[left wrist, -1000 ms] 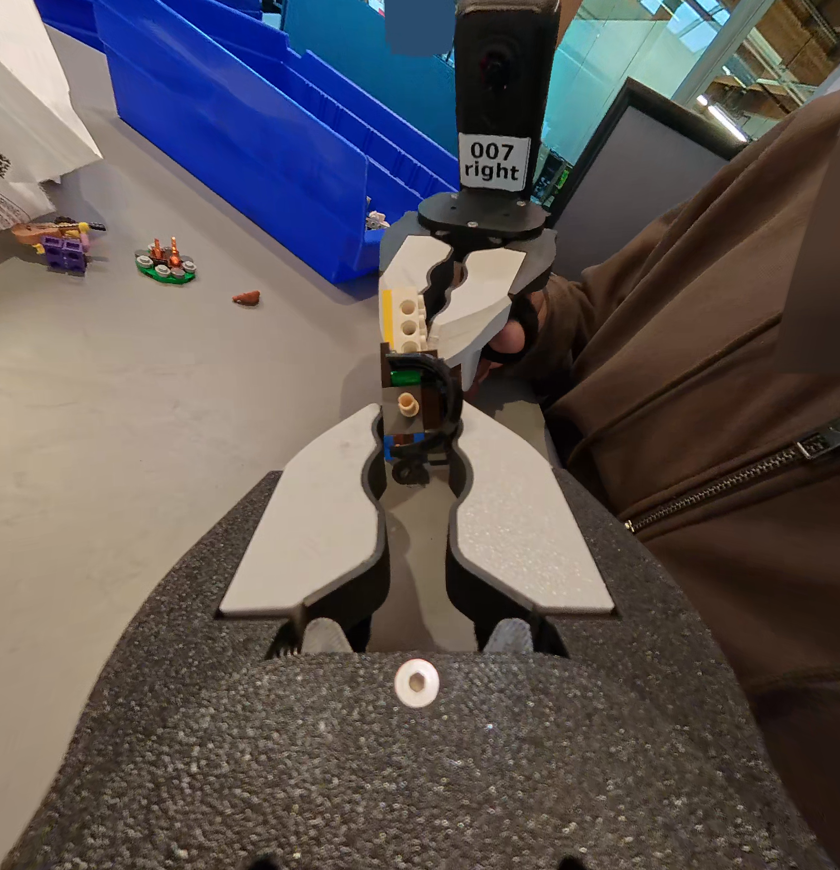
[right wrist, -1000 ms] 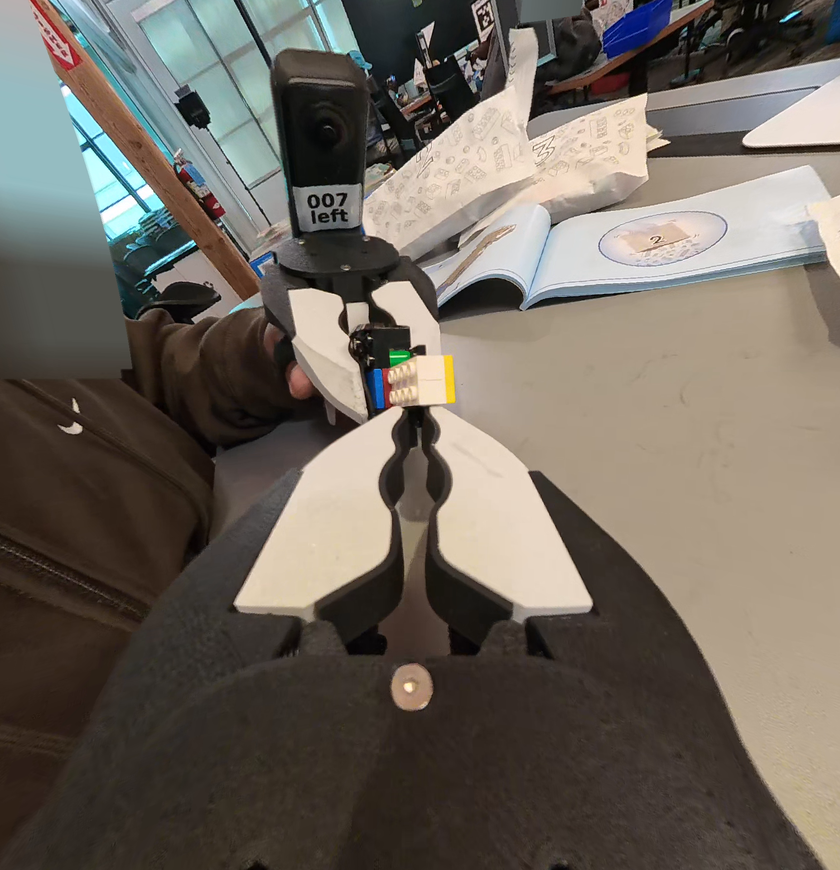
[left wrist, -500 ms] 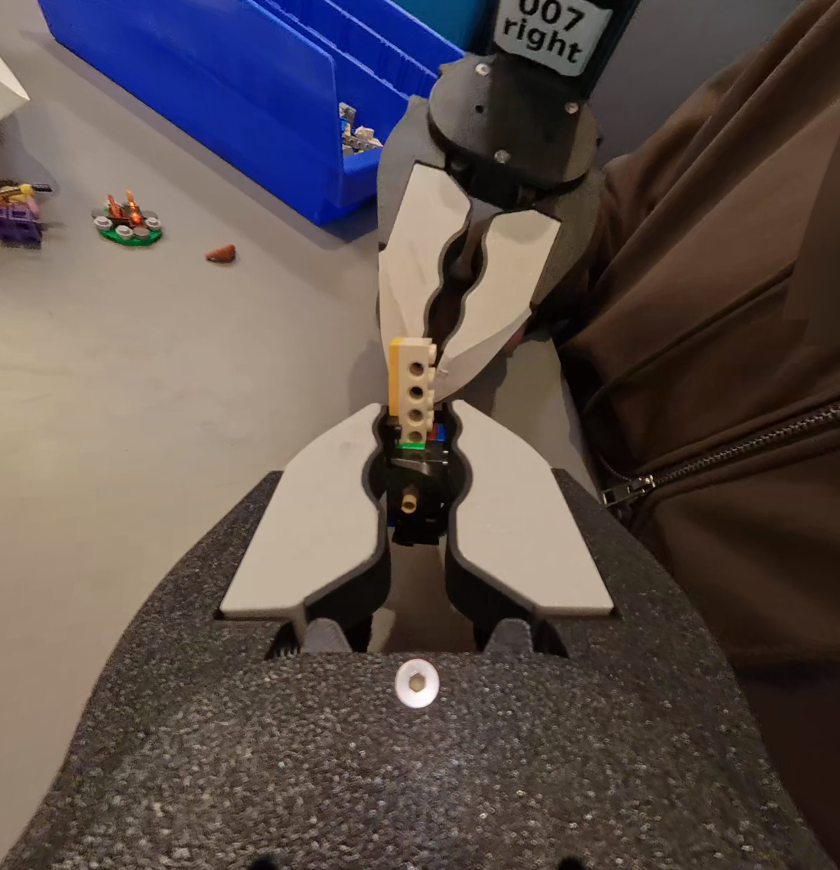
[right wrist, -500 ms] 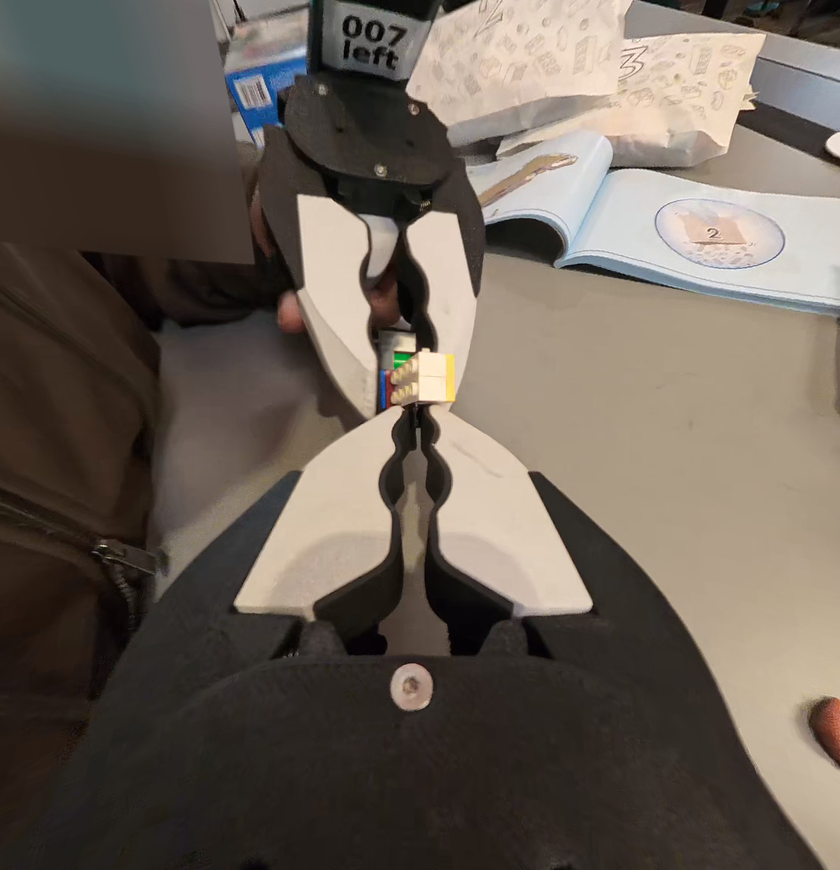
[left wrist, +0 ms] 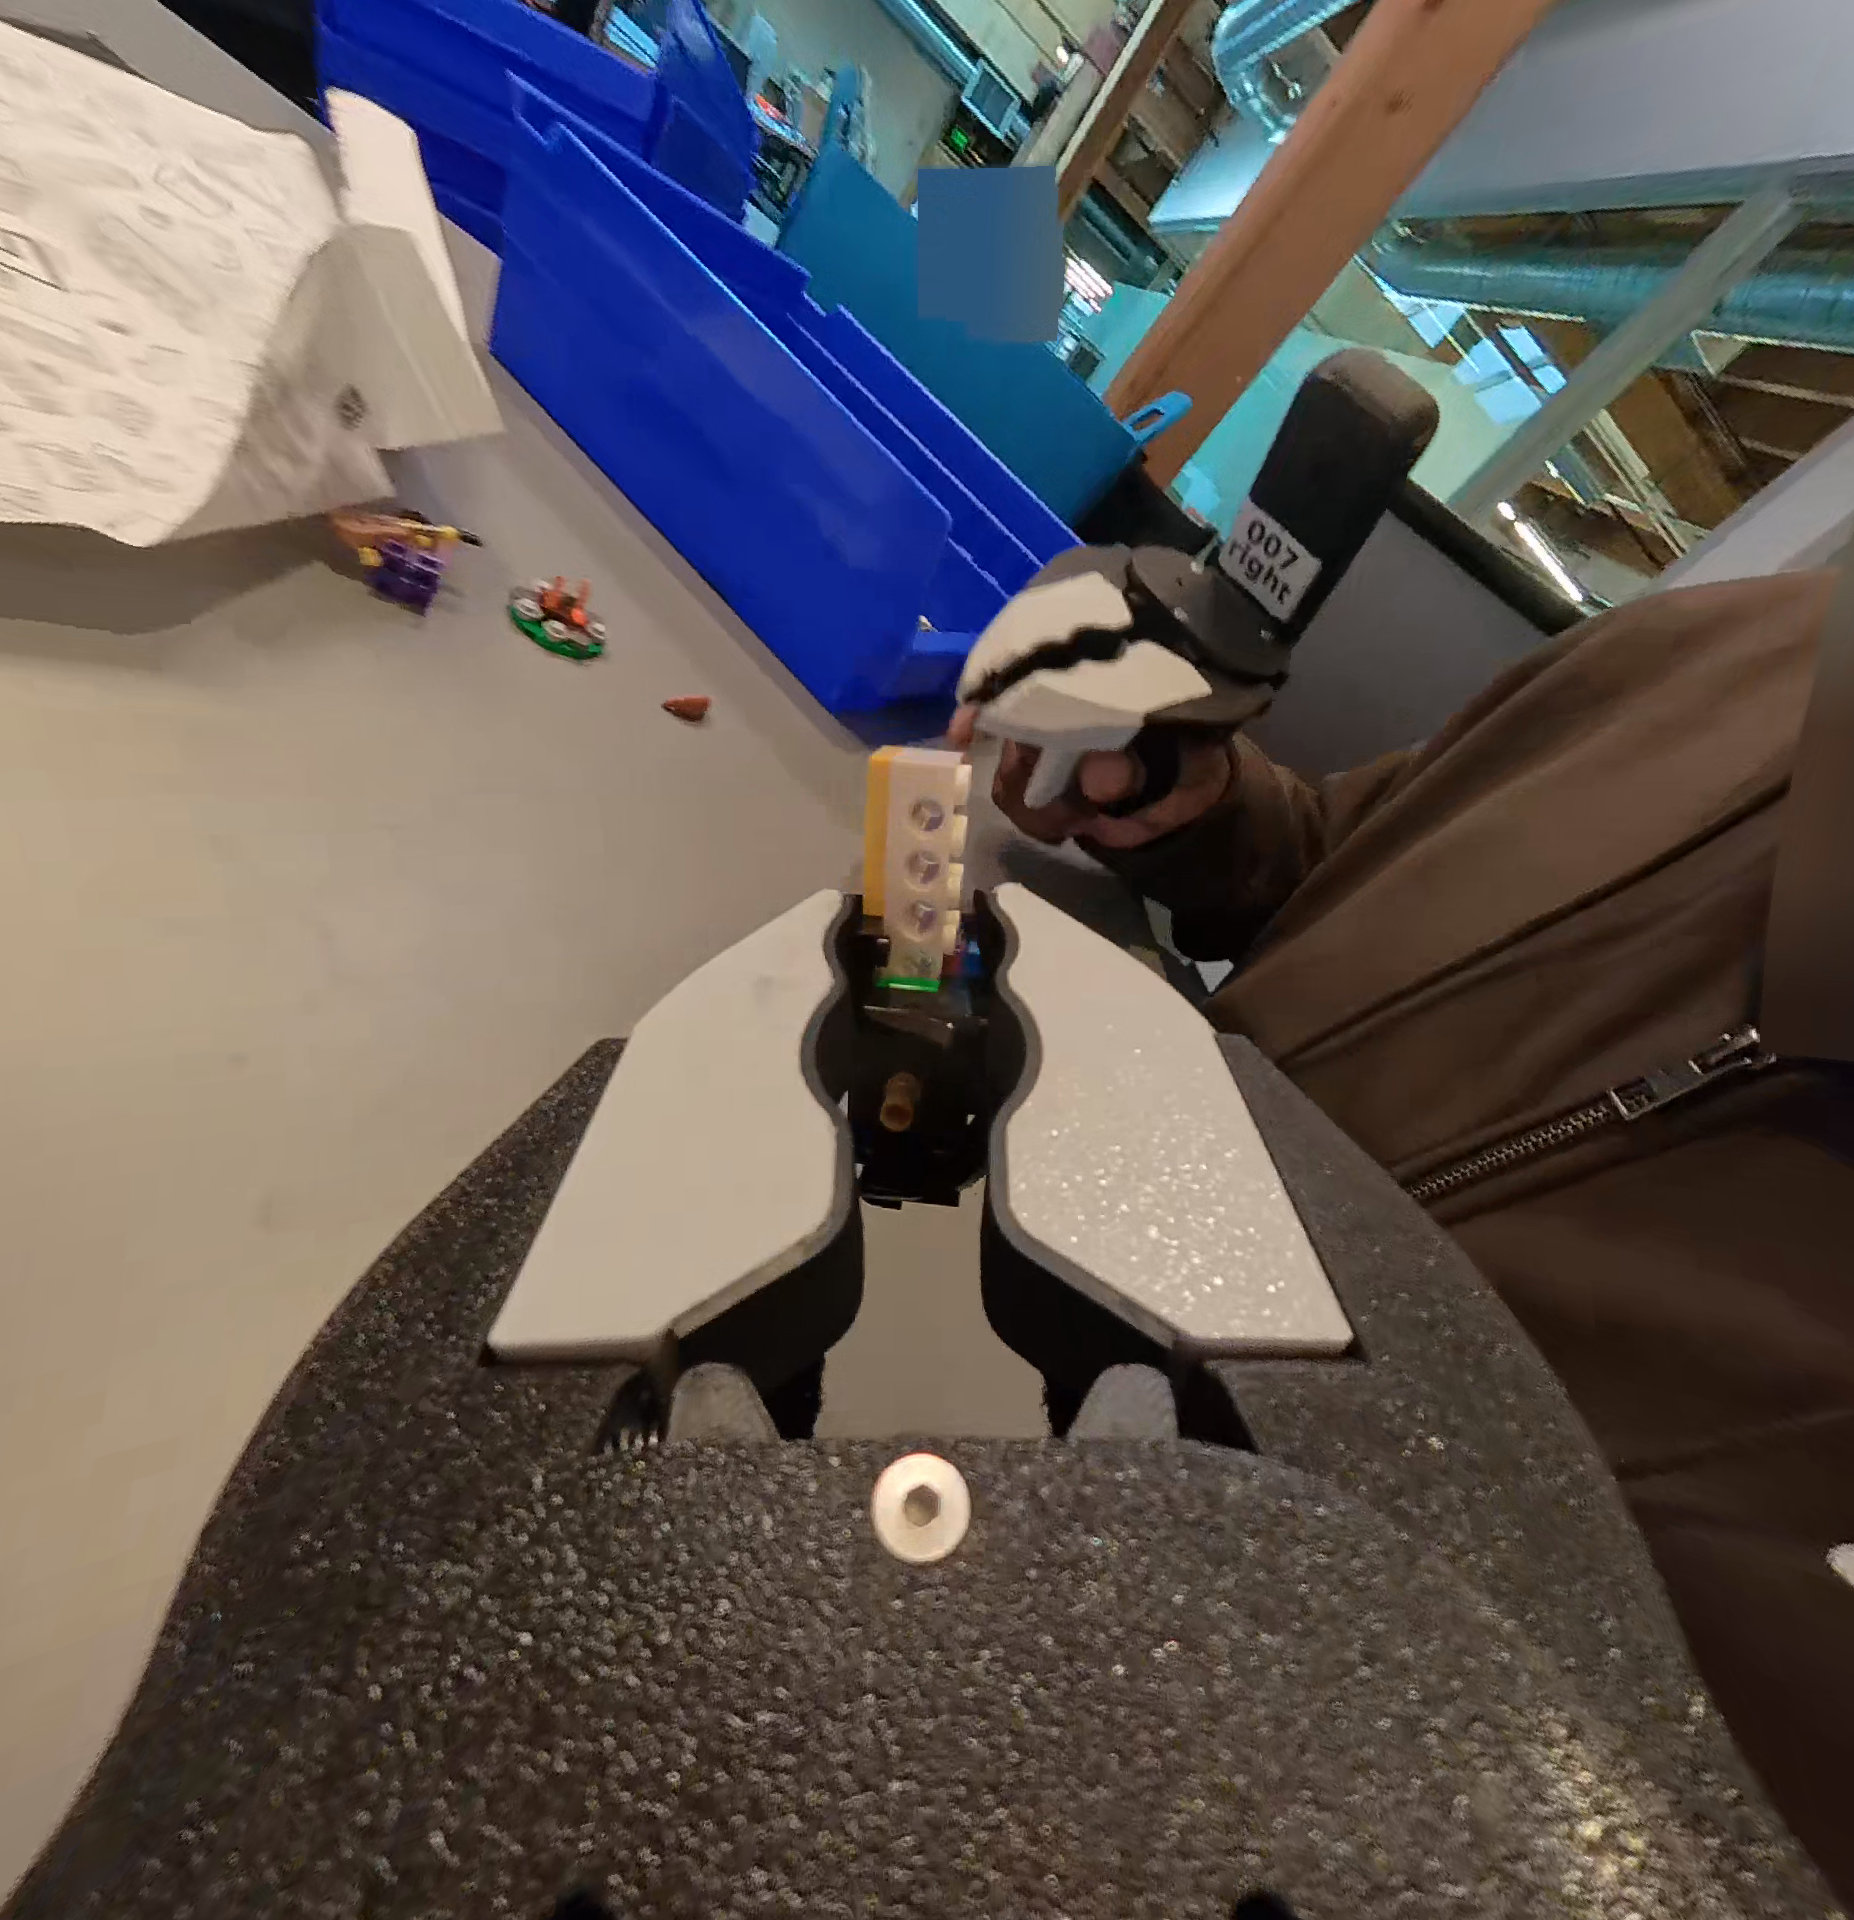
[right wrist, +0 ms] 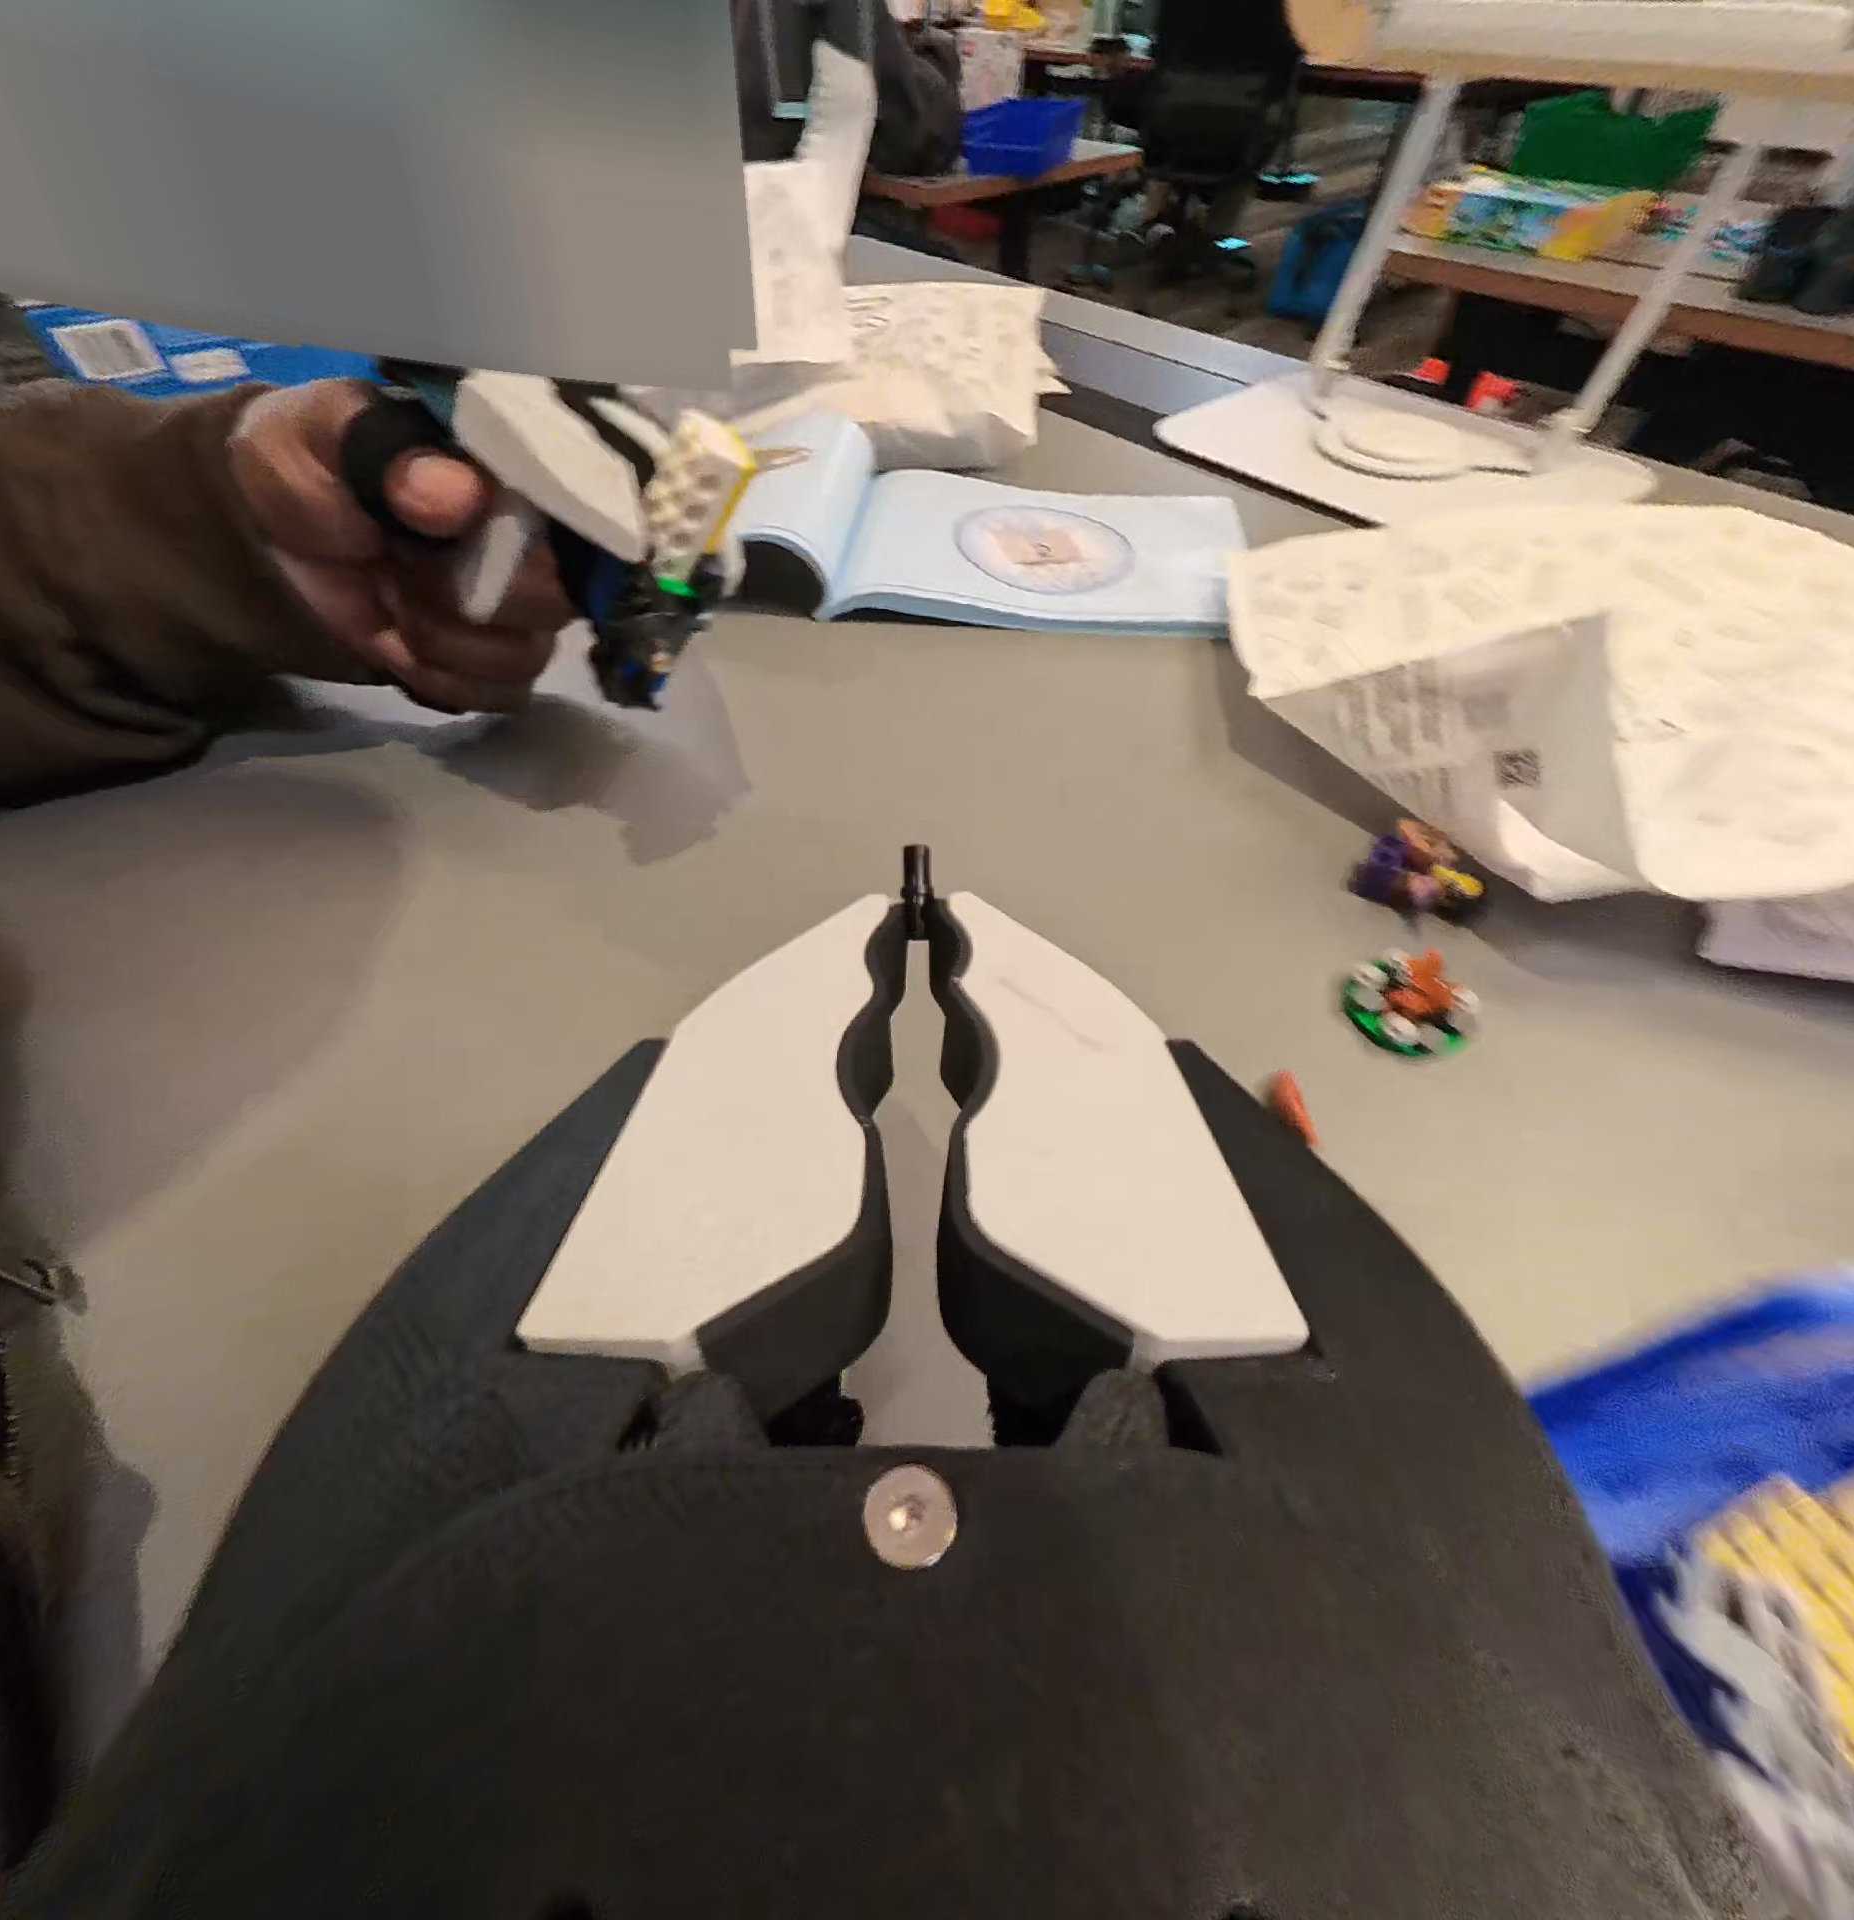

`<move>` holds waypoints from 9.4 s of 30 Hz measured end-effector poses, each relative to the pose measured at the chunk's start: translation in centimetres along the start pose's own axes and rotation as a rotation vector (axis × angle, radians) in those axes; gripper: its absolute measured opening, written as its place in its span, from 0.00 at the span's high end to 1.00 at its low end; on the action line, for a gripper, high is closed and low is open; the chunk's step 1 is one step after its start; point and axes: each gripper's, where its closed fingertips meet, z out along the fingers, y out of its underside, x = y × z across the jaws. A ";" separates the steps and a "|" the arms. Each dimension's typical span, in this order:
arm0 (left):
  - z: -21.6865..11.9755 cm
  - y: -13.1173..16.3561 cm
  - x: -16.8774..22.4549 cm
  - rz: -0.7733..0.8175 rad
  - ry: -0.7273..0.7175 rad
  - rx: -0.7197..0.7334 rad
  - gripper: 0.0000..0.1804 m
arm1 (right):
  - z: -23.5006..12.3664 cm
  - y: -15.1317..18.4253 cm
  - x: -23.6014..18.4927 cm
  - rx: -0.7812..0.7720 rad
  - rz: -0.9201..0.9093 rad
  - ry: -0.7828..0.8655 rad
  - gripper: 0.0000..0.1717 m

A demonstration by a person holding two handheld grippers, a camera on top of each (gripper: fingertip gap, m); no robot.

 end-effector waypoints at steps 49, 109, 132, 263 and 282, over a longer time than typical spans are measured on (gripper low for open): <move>1.5 2.3 0.3 0.153 -0.123 -0.152 0.91 | -15.4 5.0 19.2 -0.619 0.147 0.779 0.92; 2.7 2.7 1.2 0.216 -0.166 -0.265 0.91 | 5.9 -4.9 -5.1 -0.027 -0.573 0.022 0.97; -3.7 -4.2 -0.6 -0.012 -0.114 0.174 0.94 | 2.1 -4.9 -1.8 0.084 -0.439 0.136 0.97; 1.2 0.1 2.5 0.970 -0.203 -0.024 0.86 | 4.8 -4.0 -7.1 0.219 -0.029 -0.392 0.75; 2.3 1.6 3.6 1.395 -0.303 -0.079 0.86 | 3.3 -3.2 -8.2 0.206 -0.079 -0.514 0.87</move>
